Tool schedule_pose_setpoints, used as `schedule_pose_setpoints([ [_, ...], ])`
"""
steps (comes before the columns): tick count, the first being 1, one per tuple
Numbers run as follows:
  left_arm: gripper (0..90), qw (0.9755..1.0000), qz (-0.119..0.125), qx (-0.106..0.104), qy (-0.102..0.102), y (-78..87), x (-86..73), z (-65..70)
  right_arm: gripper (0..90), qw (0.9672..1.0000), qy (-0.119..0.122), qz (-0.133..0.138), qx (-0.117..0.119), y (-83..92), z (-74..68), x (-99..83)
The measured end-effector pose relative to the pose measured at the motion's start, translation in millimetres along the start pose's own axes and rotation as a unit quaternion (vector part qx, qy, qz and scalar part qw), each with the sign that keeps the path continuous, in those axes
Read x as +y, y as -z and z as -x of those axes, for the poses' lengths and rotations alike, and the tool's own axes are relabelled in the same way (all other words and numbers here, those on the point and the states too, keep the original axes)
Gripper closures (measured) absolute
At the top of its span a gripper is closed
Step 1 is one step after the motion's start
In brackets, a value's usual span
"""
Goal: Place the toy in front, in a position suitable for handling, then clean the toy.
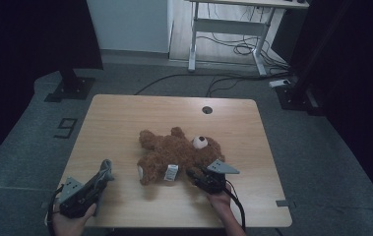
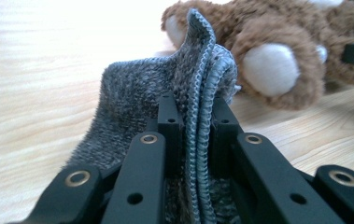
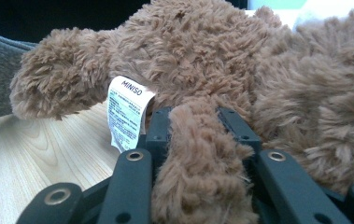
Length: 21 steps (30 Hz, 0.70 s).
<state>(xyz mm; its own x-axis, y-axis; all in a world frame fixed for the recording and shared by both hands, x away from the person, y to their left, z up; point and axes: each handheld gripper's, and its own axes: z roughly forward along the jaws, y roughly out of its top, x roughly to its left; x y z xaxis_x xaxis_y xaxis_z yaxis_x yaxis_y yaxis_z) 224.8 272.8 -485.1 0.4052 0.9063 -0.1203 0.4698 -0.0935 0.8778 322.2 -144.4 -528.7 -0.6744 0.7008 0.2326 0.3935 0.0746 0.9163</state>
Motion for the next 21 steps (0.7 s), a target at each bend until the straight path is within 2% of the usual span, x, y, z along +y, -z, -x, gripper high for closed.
schedule_pose_setpoints([
  [4, 78.5, 0.9998, 0.005, -0.021, -0.001, -1.9, 7.8, 7.8, 68.7, 1.0, -0.001, 0.001, 0.001, -1.0, -0.3, 0.5],
  [8, 78.3, 0.9996, 0.011, -0.027, 0.0, -4.8, 12.3, 12.1, 68.8, 1.0, -0.002, 0.002, 0.001, -1.3, -1.7, 0.8],
  [16, 78.3, 0.9991, 0.018, -0.037, -0.011, -10.0, 23.4, 23.9, 68.9, 1.0, -0.002, 0.003, 0.002, -1.1, -1.4, 2.0],
  [21, 78.1, 0.9982, 0.024, -0.05, -0.022, -14.5, 32.1, 36.5, 68.8, 1.0, -0.002, 0.004, 0.003, 0.1, -1.7, 2.5],
])
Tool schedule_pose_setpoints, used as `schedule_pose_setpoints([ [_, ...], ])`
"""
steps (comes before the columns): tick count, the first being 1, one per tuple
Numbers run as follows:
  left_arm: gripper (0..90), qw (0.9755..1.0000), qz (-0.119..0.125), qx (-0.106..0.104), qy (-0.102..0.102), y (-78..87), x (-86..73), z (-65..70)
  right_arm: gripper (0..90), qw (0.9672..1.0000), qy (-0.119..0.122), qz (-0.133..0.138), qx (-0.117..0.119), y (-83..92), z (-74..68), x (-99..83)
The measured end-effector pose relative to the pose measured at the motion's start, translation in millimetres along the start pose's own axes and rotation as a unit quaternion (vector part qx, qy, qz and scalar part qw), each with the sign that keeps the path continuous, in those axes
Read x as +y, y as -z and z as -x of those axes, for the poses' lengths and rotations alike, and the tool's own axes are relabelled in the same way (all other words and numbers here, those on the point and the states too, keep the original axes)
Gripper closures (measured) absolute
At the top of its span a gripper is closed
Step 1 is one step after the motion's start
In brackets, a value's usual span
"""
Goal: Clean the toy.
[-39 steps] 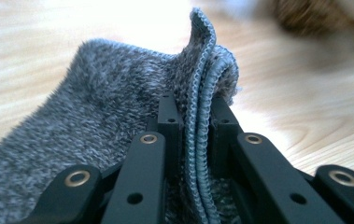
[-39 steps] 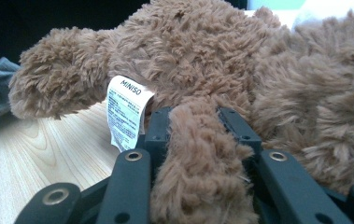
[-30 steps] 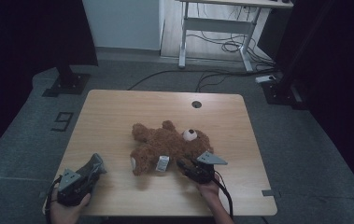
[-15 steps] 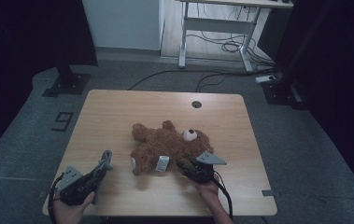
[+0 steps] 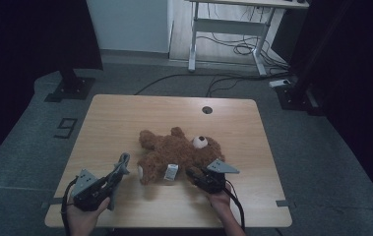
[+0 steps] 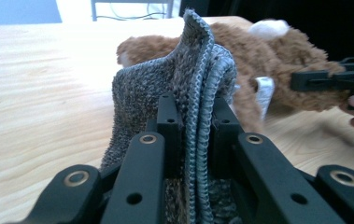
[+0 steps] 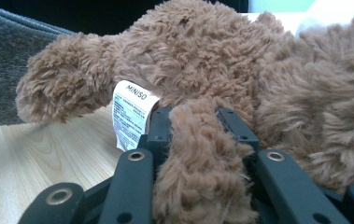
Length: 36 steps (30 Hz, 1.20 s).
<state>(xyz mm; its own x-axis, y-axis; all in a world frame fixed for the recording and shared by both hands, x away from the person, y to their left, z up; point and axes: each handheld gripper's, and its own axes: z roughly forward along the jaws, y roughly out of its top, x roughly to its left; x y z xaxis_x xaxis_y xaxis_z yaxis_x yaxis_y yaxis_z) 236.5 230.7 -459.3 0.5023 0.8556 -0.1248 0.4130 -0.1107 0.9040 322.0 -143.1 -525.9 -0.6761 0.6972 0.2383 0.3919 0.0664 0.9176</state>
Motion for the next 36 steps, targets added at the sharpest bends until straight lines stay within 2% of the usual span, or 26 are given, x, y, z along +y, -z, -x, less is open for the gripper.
schedule_pose_setpoints([
  [7, 78.1, 0.9996, -0.005, -0.02, -0.018, -13.3, 8.7, 14.6, 69.0, 1.0, 0.0, 0.001, 0.002, -1.0, -0.7, 1.9],
  [15, 77.9, 0.999, -0.007, -0.032, -0.028, -27.8, 20.2, 23.1, 69.1, 1.0, 0.0, 0.003, 0.002, -2.3, -0.7, 3.6],
  [18, 77.9, 0.9987, -0.005, -0.035, -0.037, -34.5, 29.5, 28.2, 69.0, 1.0, 0.0, 0.003, 0.002, -2.6, -0.8, 4.3],
  [23, 77.8, 0.9981, 0.001, -0.032, -0.053, -31.9, 45.2, 30.6, 69.0, 1.0, -0.001, 0.002, 0.003, -2.4, -0.6, 4.5],
  [26, 77.8, 0.9972, 0.005, -0.032, -0.068, -32.4, 58.4, 37.0, 69.0, 1.0, -0.002, 0.002, 0.004, -3.0, -0.6, 4.9],
  [30, 77.5, 0.9957, 0.007, -0.055, -0.074, -40.6, 62.7, 50.6, 69.0, 1.0, -0.003, 0.003, 0.005, -3.7, -0.8, 5.8],
  [31, 77.5, 0.9957, 0.007, -0.055, -0.074, -40.6, 62.7, 50.6, 69.0, 1.0, -0.003, 0.003, 0.005, -3.9, -0.7, 6.1],
  [32, 77.5, 0.9946, 0.0, -0.066, -0.081, -51.4, 62.8, 60.9, 69.0, 1.0, -0.005, 0.002, 0.005, -4.1, -0.8, 6.4],
  [33, 77.5, 0.9946, 0.0, -0.066, -0.081, -51.4, 62.8, 60.9, 69.0, 1.0, -0.005, 0.002, 0.005, -4.3, -0.7, 6.5],
  [34, 77.5, 0.9939, -0.005, -0.075, -0.081, -64.8, 62.7, 68.6, 69.0, 1.0, -0.005, 0.003, 0.005, -4.6, -0.7, 6.6],
  [36, 77.5, 0.9932, -0.012, -0.085, -0.079, -79.5, 62.3, 76.5, 69.0, 1.0, -0.006, 0.003, 0.005, -5.0, -0.8, 6.6],
])
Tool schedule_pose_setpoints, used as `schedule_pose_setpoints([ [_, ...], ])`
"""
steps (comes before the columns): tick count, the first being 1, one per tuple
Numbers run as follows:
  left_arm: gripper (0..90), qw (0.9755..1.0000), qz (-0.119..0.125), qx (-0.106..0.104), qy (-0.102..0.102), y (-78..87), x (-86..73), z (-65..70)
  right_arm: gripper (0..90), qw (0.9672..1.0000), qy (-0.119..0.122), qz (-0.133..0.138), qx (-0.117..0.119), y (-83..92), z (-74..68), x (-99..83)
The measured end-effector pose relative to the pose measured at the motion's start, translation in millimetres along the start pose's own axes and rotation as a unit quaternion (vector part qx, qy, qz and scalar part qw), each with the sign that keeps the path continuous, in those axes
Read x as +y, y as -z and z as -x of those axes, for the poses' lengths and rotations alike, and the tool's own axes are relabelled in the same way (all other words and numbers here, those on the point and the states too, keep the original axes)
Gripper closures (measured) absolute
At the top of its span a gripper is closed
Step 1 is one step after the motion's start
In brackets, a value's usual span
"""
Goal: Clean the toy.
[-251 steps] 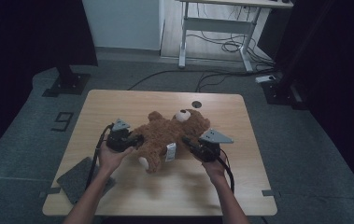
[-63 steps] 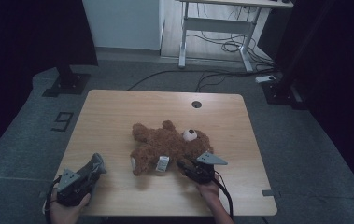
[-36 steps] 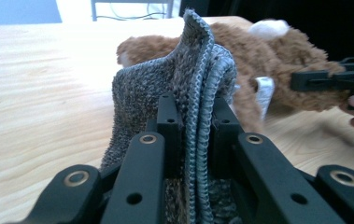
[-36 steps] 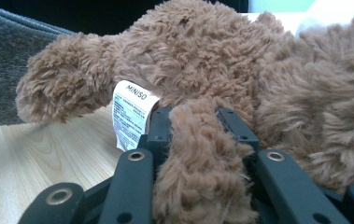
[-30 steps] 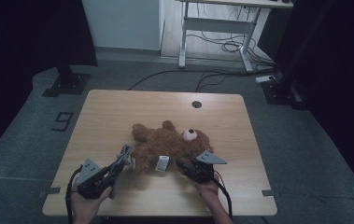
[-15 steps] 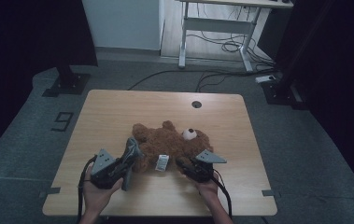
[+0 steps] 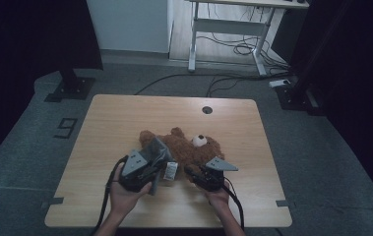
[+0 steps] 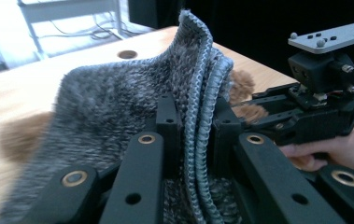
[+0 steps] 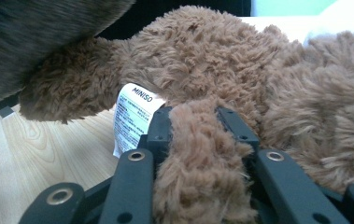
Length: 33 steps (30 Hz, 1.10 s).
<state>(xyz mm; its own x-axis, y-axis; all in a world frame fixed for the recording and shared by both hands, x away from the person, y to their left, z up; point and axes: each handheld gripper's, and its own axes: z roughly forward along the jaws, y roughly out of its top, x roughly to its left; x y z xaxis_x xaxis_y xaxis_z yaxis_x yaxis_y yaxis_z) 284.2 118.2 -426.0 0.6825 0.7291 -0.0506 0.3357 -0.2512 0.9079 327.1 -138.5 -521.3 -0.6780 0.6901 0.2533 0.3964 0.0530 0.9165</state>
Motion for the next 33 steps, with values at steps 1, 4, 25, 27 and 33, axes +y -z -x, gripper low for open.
schedule_pose_setpoints([
  [1, 77.5, 1.0, 0.0, 0.0, 0.0, 0.0, 0.0, 0.0, 69.0, 1.0, 0.0, 0.0, 0.0, 0.0, 0.0, 0.0],
  [4, 77.5, 0.9996, -0.022, -0.018, -0.007, -35.2, -1.1, 11.5, 69.0, 1.0, 0.0, 0.001, 0.001, 0.1, 0.1, 0.1],
  [25, 77.7, 0.9961, -0.047, 0.038, 0.064, -24.0, -48.1, -57.0, 70.0, 0.9998, 0.015, 0.001, 0.01, 3.2, 5.1, -3.1],
  [27, 77.7, 0.9953, -0.048, 0.05, 0.067, -18.0, -51.7, -65.0, 70.0, 0.9998, 0.015, 0.001, 0.011, 2.9, 4.6, -3.2],
  [33, 77.7, 0.9925, -0.054, 0.082, 0.072, -7.7, -60.2, -77.6, 70.0, 0.9997, 0.017, 0.0, 0.015, 2.3, 4.0, -3.4],
])
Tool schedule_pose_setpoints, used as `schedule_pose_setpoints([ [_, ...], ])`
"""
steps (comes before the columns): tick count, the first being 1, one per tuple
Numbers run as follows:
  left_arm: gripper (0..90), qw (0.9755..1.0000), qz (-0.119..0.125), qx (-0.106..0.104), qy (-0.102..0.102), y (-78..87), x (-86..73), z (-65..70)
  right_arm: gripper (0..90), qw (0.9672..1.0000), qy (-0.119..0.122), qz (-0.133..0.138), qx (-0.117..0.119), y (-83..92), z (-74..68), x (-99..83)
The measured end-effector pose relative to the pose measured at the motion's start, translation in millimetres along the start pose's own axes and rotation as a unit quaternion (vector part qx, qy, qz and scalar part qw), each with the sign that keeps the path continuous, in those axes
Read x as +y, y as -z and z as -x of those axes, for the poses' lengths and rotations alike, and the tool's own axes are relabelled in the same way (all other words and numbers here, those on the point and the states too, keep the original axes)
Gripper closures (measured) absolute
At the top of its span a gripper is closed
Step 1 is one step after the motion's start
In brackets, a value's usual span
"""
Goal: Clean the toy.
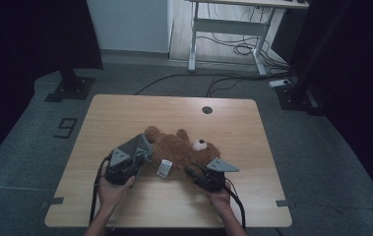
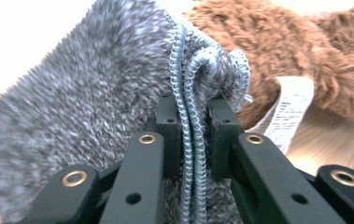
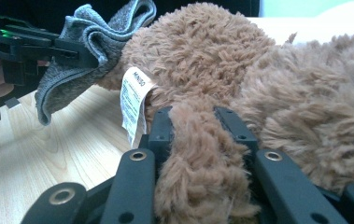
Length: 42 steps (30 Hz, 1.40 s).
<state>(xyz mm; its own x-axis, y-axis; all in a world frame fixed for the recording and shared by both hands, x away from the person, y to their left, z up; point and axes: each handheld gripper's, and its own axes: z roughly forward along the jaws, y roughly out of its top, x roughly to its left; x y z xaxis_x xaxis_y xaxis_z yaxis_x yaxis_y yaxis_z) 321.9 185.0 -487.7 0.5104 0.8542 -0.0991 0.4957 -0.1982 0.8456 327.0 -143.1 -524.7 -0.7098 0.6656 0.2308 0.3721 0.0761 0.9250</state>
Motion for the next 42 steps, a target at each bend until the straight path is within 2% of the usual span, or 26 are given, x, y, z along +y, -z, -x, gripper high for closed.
schedule_pose_setpoints([
  [3, 77.8, 1.0, 0.006, 0.006, 0.001, 4.9, 0.8, -1.8, 69.9, 1.0, -0.002, 0.0, 0.0, -0.1, 0.3, 0.0],
  [6, 77.9, 0.9996, 0.023, -0.013, -0.004, 11.4, 8.1, 9.5, 69.7, 1.0, -0.003, 0.001, -0.001, 0.1, 0.6, 0.2],
  [7, 77.8, 0.9996, 0.023, -0.013, -0.004, 11.4, 8.1, 9.5, 69.7, 1.0, -0.003, 0.001, -0.001, 0.1, 0.6, 0.2],
  [8, 77.8, 0.9991, 0.03, -0.025, -0.019, 12.6, 13.9, 21.8, 69.7, 1.0, -0.003, 0.001, -0.001, 0.1, 1.0, 0.2],
  [9, 77.8, 0.9991, 0.03, -0.025, -0.019, 12.6, 13.9, 21.8, 69.7, 1.0, -0.003, 0.001, -0.001, 0.0, 1.2, 0.2],
  [10, 77.8, 0.9981, 0.035, -0.041, -0.031, 10.7, 19.8, 36.2, 69.7, 1.0, -0.003, 0.001, -0.001, 0.0, 1.3, 0.2],
  [13, 77.7, 0.9961, 0.035, -0.061, -0.053, 0.8, 28.6, 60.9, 69.6, 1.0, -0.004, 0.0, -0.001, -0.2, 1.8, -0.2],
  [14, 77.8, 0.9961, 0.035, -0.061, -0.053, 0.8, 28.6, 60.9, 69.6, 1.0, -0.004, 0.0, -0.001, -0.2, 1.8, -0.2],
  [17, 77.8, 0.993, 0.023, -0.075, -0.088, -24.5, 36.1, 96.1, 69.5, 1.0, -0.008, 0.0, 0.001, -0.2, 2.5, -1.0],
  [20, 77.8, 0.992, -0.001, -0.075, -0.102, -45.9, 36.0, 110.7, 69.6, 1.0, -0.008, 0.0, 0.003, 0.2, 2.4, -1.6],
  [22, 77.8, 0.9926, -0.016, -0.071, -0.097, -56.3, 32.1, 110.5, 69.8, 0.9999, -0.011, 0.0, 0.004, 1.0, 2.6, -2.2],
  [26, 77.8, 0.9941, -0.021, -0.071, -0.079, -60.6, 21.3, 100.4, 70.0, 0.9999, -0.012, -0.001, 0.006, 2.0, 3.7, -2.4],
  [31, 77.8, 0.9947, -0.015, -0.056, -0.085, -51.9, 16.1, 93.4, 70.3, 0.9999, -0.01, -0.002, 0.004, 2.8, 3.2, -3.8],
  [33, 77.9, 0.9954, -0.004, -0.046, -0.084, -42.7, 15.8, 86.2, 70.5, 0.9999, -0.01, -0.004, 0.004, 3.8, 3.9, -4.0],
  [38, 78.0, 0.9967, 0.001, -0.044, -0.068, -32.3, 17.6, 73.0, 70.8, 0.9999, -0.009, -0.004, 0.005, 3.9, 4.2, -4.6],
  [42, 78.0, 0.9977, 0.017, -0.031, -0.057, -18.8, 21.4, 59.1, 70.9, 0.9999, -0.007, -0.007, 0.004, 5.0, 4.3, -5.4],
])
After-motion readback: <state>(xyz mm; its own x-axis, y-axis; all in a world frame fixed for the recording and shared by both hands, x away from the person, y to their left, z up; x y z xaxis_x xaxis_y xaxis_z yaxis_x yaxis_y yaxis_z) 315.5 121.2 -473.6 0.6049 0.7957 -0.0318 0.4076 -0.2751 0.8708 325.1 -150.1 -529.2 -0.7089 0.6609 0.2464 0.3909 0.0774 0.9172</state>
